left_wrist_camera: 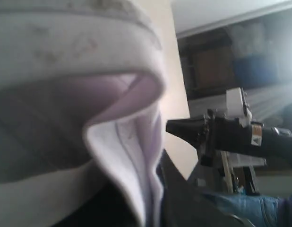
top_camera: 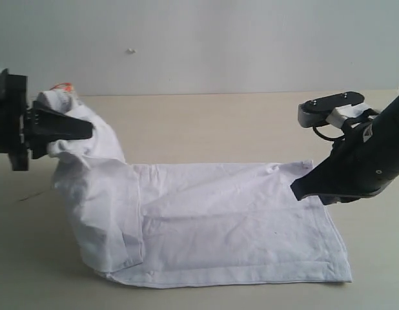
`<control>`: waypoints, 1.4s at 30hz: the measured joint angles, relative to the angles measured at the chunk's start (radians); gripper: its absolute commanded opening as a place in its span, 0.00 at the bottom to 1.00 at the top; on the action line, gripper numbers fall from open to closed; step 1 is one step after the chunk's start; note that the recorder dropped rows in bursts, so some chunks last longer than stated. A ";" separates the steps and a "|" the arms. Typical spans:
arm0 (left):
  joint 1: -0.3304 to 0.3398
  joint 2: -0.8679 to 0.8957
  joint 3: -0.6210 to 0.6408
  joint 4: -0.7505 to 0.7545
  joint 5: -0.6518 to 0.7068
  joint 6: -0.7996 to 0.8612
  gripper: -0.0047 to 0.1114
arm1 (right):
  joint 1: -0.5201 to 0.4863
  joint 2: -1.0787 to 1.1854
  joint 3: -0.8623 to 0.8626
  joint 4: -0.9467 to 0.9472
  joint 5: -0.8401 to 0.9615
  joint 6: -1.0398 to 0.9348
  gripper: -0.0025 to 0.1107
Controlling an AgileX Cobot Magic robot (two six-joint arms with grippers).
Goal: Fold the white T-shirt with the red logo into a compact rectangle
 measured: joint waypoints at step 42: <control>-0.752 0.428 -0.431 0.428 -0.336 -0.258 0.38 | 0.000 0.089 0.000 -0.036 -0.141 0.075 0.02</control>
